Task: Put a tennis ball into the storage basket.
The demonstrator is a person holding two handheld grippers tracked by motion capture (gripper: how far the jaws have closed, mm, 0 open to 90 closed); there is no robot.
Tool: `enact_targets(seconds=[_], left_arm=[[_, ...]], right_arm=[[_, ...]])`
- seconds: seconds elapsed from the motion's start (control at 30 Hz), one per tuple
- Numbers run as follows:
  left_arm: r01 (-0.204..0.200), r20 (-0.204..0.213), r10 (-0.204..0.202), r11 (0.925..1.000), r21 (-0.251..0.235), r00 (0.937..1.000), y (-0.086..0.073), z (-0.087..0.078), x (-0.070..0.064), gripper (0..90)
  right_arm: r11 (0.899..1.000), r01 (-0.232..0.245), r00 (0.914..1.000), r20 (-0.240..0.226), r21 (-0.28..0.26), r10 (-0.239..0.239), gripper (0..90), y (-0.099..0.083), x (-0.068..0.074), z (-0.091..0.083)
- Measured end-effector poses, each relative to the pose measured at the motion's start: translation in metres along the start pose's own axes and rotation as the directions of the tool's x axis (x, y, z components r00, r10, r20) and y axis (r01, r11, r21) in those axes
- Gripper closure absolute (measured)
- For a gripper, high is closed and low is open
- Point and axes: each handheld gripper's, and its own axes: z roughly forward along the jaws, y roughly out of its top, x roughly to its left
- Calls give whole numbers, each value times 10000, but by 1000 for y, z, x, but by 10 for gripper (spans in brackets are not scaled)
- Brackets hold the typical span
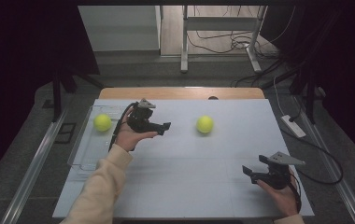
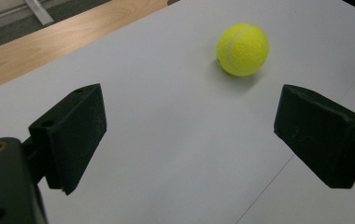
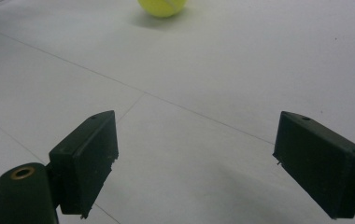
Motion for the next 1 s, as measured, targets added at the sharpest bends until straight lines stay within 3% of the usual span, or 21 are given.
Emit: enact_targets(seconds=[1.0], left_arm=[[-289,395,281,9994,193,9988,22,30,-22,100]], right_arm=[[10000,29,10000,0,-12,-29,138,-1,1,-1]])
